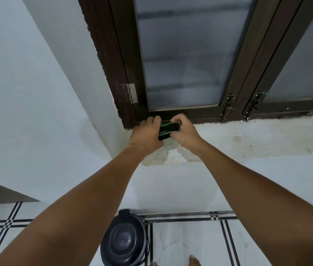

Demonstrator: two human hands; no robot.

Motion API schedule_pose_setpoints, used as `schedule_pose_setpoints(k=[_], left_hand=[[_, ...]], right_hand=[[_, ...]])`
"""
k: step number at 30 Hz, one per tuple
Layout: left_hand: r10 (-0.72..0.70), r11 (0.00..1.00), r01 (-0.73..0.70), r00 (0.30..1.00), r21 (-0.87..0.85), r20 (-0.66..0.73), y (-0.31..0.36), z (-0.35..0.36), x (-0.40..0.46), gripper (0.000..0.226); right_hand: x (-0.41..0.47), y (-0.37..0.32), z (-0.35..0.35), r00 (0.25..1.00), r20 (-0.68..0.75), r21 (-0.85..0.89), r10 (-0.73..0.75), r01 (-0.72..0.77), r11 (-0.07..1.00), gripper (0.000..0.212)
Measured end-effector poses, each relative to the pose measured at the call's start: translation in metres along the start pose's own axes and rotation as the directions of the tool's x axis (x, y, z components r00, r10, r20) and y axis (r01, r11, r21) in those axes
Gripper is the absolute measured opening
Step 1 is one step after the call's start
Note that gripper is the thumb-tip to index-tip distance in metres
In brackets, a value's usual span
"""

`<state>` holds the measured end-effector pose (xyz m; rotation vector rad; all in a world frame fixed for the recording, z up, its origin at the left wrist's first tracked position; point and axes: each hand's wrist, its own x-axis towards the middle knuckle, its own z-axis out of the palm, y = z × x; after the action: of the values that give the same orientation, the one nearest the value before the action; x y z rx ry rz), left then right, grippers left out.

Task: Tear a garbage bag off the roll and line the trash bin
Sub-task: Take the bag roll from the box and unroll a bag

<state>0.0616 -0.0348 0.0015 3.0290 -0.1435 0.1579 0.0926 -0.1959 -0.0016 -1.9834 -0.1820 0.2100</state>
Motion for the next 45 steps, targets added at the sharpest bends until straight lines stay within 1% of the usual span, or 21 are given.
schedule_pose_setpoints(k=[2, 3, 4, 5, 7, 8, 10, 14, 18, 20, 24, 27, 30, 33, 35, 37, 39, 41, 43, 44, 45], left_hand=[[0.011, 1.000, -0.012, 0.999, -0.004, -0.030, 0.001, -0.005, -0.002, 0.059], [0.015, 1.000, -0.015, 0.999, 0.000, -0.051, 0.000, -0.007, -0.003, 0.058], [0.017, 1.000, -0.016, 0.997, 0.010, -0.076, 0.000, -0.009, -0.005, 0.057], [0.019, 1.000, -0.016, 0.994, 0.026, -0.104, 0.000, -0.010, -0.005, 0.058], [0.038, 0.997, -0.026, 0.987, 0.075, -0.159, -0.001, -0.012, -0.005, 0.065], [0.049, 0.994, -0.031, 0.983, 0.103, -0.175, -0.001, -0.013, -0.005, 0.071], [0.049, 0.990, -0.025, 0.983, 0.140, -0.175, -0.002, -0.015, -0.005, 0.074], [-0.028, 0.991, 0.046, 0.990, 0.127, -0.139, -0.003, -0.016, -0.007, 0.066], [-0.130, 0.990, 0.135, 0.984, 0.031, -0.121, -0.002, -0.017, -0.011, 0.071], [-0.136, 0.990, 0.139, 0.985, 0.025, -0.106, -0.002, -0.018, -0.012, 0.075], [-0.040, 0.986, 0.068, 0.984, 0.154, -0.176, 0.003, -0.025, -0.009, 0.071], [0.078, 0.955, -0.026, 0.983, 0.294, -0.167, 0.008, -0.043, -0.001, 0.060], [0.228, 0.876, -0.150, 0.966, 0.459, -0.120, 0.012, -0.062, 0.011, 0.060], [0.387, 0.770, -0.264, 0.917, 0.581, -0.096, 0.019, -0.081, 0.022, 0.062], [0.452, 0.708, -0.294, 0.887, 0.642, -0.092, 0.022, -0.094, 0.029, 0.061], [0.480, 0.675, -0.303, 0.873, 0.673, -0.089, 0.024, -0.104, 0.034, 0.058], [0.487, 0.672, -0.311, 0.869, 0.672, -0.085, 0.024, -0.110, 0.038, 0.054], [0.484, 0.686, -0.315, 0.871, 0.656, -0.087, 0.021, -0.112, 0.039, 0.053], [0.449, 0.722, -0.295, 0.888, 0.626, -0.100, 0.016, -0.111, 0.036, 0.054], [0.413, 0.749, -0.276, 0.905, 0.602, -0.100, 0.013, -0.110, 0.035, 0.055], [0.368, 0.776, -0.251, 0.926, 0.578, -0.091, 0.009, -0.108, 0.034, 0.057]], right_hand=[[-0.004, -0.017, -0.007, 0.985, 0.054, 0.278, 0.162, -0.171, 0.945, 0.036], [-0.003, -0.022, -0.011, 0.975, 0.075, 0.322, 0.210, -0.223, 0.920, 0.029], [-0.003, -0.026, -0.014, 0.964, 0.093, 0.309, 0.249, -0.266, 0.913, 0.023], [-0.003, -0.028, -0.016, 0.949, 0.129, 0.265, 0.287, -0.312, 0.912, 0.027], [0.000, -0.028, -0.018, 0.915, 0.221, 0.230, 0.336, -0.384, 0.894, 0.051], [0.001, -0.028, -0.017, 0.905, 0.254, 0.256, 0.340, -0.402, 0.879, 0.055], [0.003, -0.029, -0.014, 0.914, 0.246, 0.322, 0.323, -0.391, 0.862, 0.050], [0.003, -0.029, -0.006, 0.932, 0.211, 0.404, 0.296, -0.359, 0.841, 0.046], [0.001, -0.026, -0.008, 0.930, 0.239, 0.528, 0.279, -0.366, 0.766, 0.046], [-0.001, -0.026, -0.011, 0.925, 0.259, 0.574, 0.277, -0.378, 0.726, 0.044], [-0.004, -0.023, -0.016, 0.894, 0.243, 0.674, 0.377, -0.435, 0.597, 0.033], [-0.004, -0.017, -0.016, 0.871, 0.167, 0.641, 0.463, -0.453, 0.620, 0.032], [-0.005, -0.012, -0.015, 0.861, 0.145, 0.651, 0.487, -0.454, 0.609, 0.033], [-0.004, -0.009, -0.014, 0.851, 0.161, 0.719, 0.500, -0.449, 0.531, 0.034], [-0.003, -0.007, -0.013, 0.843, 0.181, 0.759, 0.507, -0.448, 0.473, 0.036], [-0.004, -0.005, -0.012, 0.836, 0.227, 0.811, 0.500, -0.446, 0.378, 0.039], [-0.004, -0.006, -0.012, 0.833, 0.276, 0.851, 0.480, -0.444, 0.281, 0.046], [-0.003, -0.005, -0.012, 0.837, 0.292, 0.870, 0.462, -0.433, 0.235, 0.047], [-0.002, -0.002, -0.013, 0.846, 0.274, 0.880, 0.457, -0.413, 0.237, 0.047], [0.000, 0.001, -0.014, 0.852, 0.242, 0.870, 0.464, -0.402, 0.285, 0.048], [0.000, 0.004, -0.016, 0.858, 0.199, 0.842, 0.473, -0.397, 0.365, 0.049]])
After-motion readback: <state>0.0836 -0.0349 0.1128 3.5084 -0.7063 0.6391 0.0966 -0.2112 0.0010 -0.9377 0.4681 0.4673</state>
